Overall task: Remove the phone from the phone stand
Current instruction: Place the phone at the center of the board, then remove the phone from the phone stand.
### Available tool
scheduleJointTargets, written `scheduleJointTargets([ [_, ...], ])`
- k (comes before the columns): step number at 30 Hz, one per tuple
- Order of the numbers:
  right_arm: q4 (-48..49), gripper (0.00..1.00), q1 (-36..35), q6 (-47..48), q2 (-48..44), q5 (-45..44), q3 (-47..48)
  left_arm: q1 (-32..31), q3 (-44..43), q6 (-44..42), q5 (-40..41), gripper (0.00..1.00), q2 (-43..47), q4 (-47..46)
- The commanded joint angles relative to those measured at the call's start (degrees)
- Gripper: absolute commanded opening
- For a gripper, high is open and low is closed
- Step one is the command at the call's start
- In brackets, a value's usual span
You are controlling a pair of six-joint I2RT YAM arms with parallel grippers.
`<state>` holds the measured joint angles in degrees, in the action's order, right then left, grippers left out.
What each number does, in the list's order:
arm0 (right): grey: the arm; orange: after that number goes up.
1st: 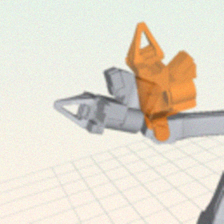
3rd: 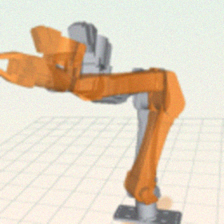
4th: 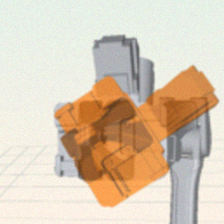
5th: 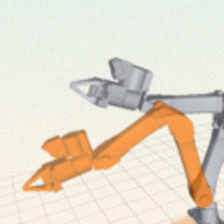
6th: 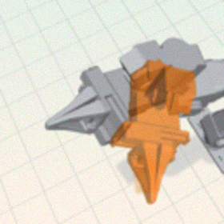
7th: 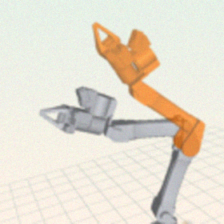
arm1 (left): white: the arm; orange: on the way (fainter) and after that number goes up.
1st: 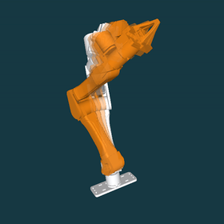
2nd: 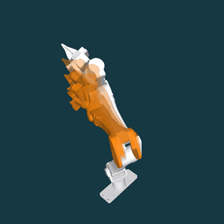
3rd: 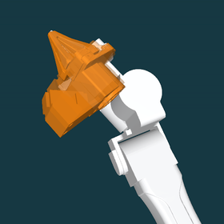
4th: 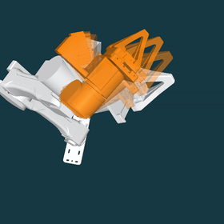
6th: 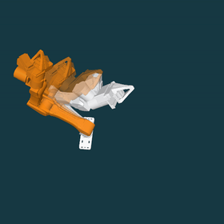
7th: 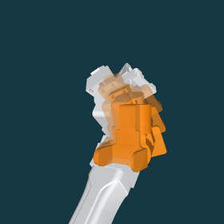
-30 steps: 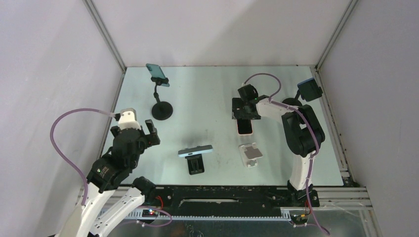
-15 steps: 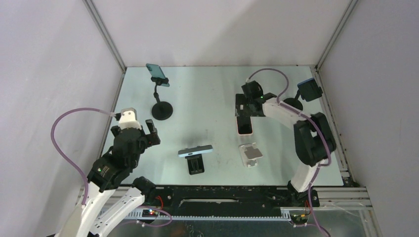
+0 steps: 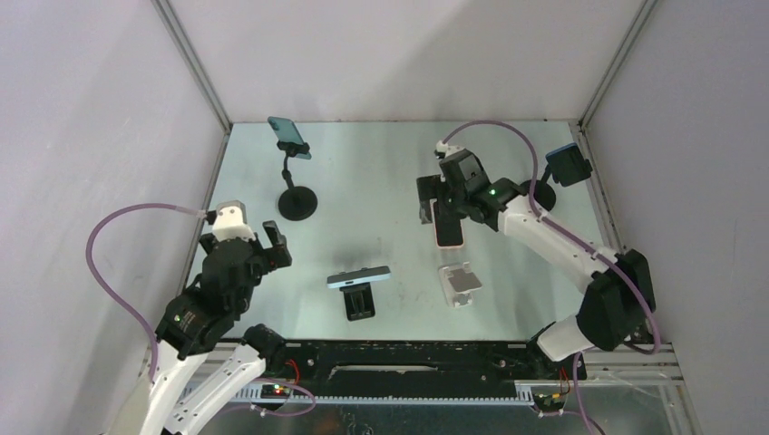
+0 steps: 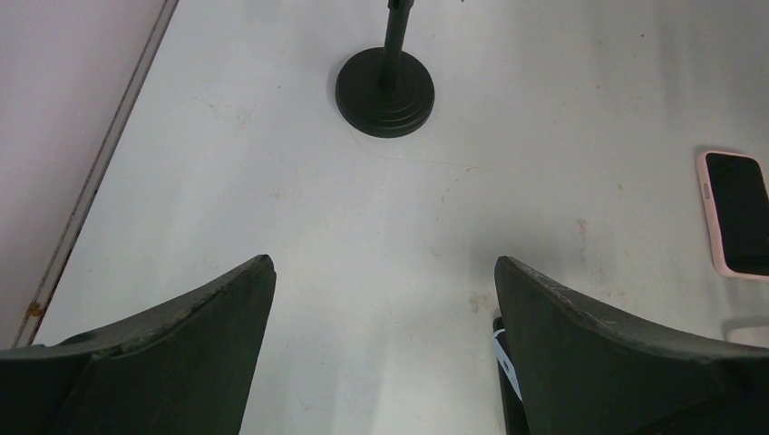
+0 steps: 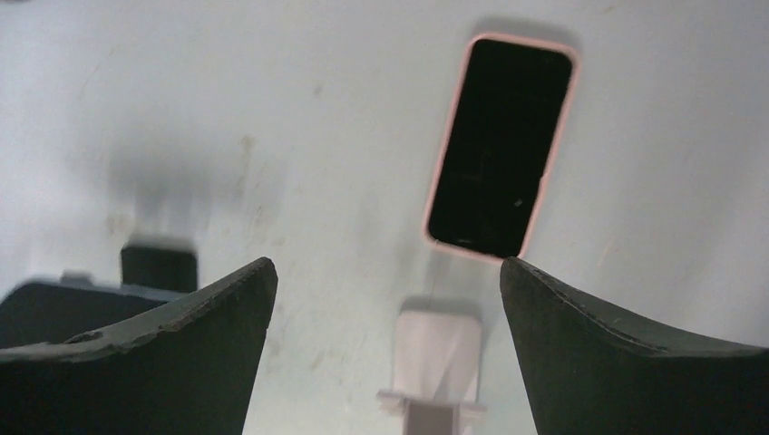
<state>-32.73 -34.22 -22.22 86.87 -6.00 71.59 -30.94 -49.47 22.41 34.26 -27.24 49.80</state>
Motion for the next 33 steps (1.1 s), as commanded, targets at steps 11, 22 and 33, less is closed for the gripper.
scheduleJointTargets([
  [11, 8.6, 0.96, -10.0, -5.5, -26.4, 16.7, -16.8, 0.6, 1.3, -3.4, -5.8, 0.98, 6.1, -4.9],
  [22, 14.5, 0.97, -11.0, -8.4, -31.8, 17.6, -24.7, 0.6, 0.9, -2.7, -4.9, 0.98, 6.5, -4.6],
  [33, 32.5, 0.95, -11.2, -15.0, -27.5, 15.5, -30.1, 0.6, 1.3, -2.3, -3.9, 0.98, 8.6, -4.6],
])
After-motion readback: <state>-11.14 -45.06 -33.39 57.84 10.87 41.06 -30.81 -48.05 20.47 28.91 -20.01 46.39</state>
